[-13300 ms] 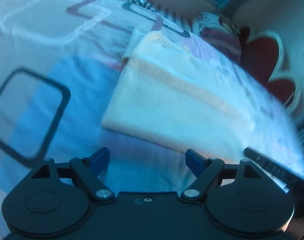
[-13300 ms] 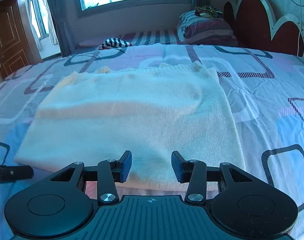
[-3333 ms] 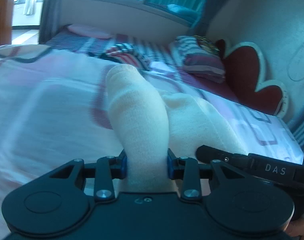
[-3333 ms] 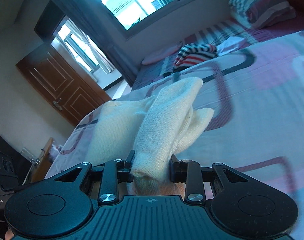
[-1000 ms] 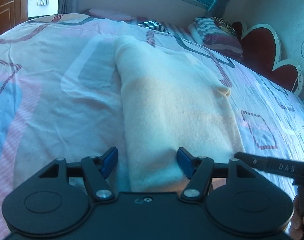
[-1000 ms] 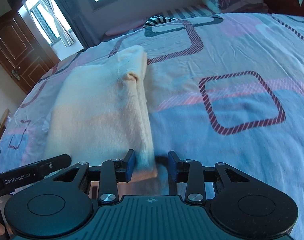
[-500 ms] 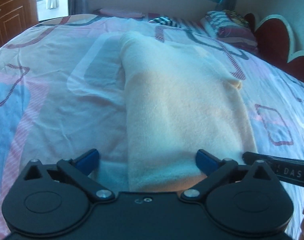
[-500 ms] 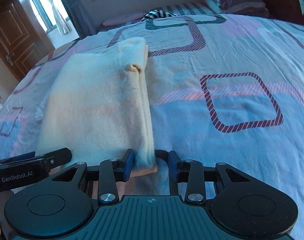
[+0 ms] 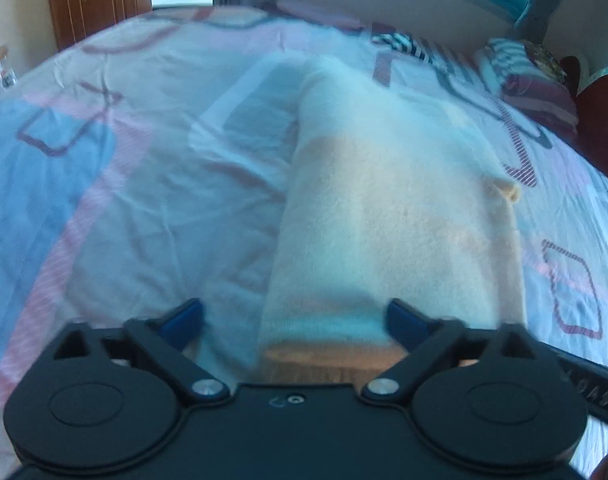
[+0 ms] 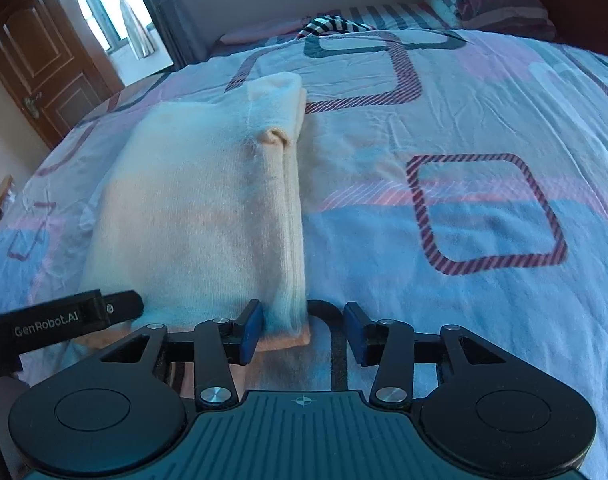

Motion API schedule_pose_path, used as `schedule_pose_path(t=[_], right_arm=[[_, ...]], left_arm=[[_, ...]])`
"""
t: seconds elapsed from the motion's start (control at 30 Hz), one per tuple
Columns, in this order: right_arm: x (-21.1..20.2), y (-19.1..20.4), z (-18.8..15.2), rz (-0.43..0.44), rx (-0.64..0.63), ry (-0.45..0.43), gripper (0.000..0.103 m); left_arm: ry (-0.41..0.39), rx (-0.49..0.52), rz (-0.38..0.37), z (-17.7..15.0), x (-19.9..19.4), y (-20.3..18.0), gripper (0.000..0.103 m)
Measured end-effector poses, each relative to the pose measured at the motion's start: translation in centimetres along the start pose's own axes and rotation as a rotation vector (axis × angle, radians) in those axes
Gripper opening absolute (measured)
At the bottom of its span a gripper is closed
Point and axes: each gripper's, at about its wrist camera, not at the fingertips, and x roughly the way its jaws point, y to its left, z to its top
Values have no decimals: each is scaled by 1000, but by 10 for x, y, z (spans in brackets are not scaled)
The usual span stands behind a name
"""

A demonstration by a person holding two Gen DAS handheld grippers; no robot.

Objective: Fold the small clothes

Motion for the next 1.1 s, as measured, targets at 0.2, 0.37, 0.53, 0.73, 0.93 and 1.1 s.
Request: schedule_pose_path(t=[0.2, 0.37, 0.53, 0.73, 0.93, 1.1], right_arm=[[-70, -1, -19, 89, -25, -70, 55], [-145, 1, -53, 136, -103, -140, 84], [-224, 12, -99, 92, -218, -248, 98], [-307, 27, -152, -26, -305, -413, 103], [-362, 20, -178, -15, -238, -518, 103], [-394, 16, -188, -18, -241, -582, 103]], left_arm=[[-162, 1, 61, -17, -83, 1, 90], [-290, 63, 42, -45, -166, 2, 95], [-310, 142, 112, -80, -235, -10, 95], [-309, 139, 60, -120, -301, -16, 96], [-346, 126, 53, -155, -345, -18, 98], [-374, 111, 46, -170, -366, -18, 100]])
